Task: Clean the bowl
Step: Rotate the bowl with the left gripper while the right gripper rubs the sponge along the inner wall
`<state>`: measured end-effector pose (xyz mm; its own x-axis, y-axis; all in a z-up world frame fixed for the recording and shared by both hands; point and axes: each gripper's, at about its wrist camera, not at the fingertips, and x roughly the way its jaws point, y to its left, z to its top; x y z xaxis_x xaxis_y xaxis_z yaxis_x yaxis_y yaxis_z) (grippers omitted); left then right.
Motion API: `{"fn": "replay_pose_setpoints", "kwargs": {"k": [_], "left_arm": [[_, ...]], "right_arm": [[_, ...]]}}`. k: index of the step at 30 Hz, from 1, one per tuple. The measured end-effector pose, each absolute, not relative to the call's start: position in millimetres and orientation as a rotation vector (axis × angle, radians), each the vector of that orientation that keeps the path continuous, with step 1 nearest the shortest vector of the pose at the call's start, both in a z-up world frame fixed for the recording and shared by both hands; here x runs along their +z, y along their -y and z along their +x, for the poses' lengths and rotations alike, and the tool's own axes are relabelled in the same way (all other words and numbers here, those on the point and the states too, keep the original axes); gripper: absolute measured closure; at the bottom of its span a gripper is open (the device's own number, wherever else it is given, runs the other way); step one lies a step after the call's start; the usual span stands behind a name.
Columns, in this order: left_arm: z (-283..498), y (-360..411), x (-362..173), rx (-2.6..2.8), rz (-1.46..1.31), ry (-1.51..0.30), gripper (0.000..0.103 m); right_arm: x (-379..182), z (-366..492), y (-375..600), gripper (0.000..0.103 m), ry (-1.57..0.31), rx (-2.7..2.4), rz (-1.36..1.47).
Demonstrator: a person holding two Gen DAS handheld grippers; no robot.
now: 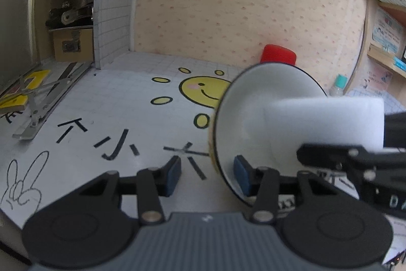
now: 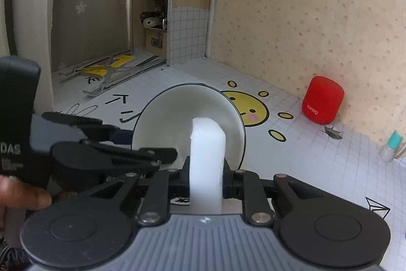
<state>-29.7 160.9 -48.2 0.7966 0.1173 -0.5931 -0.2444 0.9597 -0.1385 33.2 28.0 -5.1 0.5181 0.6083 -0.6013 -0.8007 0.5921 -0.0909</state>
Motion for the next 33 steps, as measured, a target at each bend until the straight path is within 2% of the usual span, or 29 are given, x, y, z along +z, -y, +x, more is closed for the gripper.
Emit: {"fn": "replay_pose_setpoints", "kwargs": {"k": [10, 15, 24, 33], "left_arm": [[-36, -149, -49, 0.185, -0.171, -0.629, 0.059], [-40, -147, -49, 0.174, -0.170, -0.629, 0.057], [-42, -143, -50, 0.173, -0.172, -0.626, 0.057], [-41, -145, -50, 0.176, -0.166, -0.623, 0.057]], "right_arm": [[3, 36, -42, 0.085, -0.498, 0.871, -0.429], [-5, 29, -40, 0.085, -0.538, 0.910, -0.472], [11, 36, -44, 0.085, -0.506, 0.908, -0.384], [-4, 32, -43, 0.085, -0.551, 0.903, -0.421]]}}
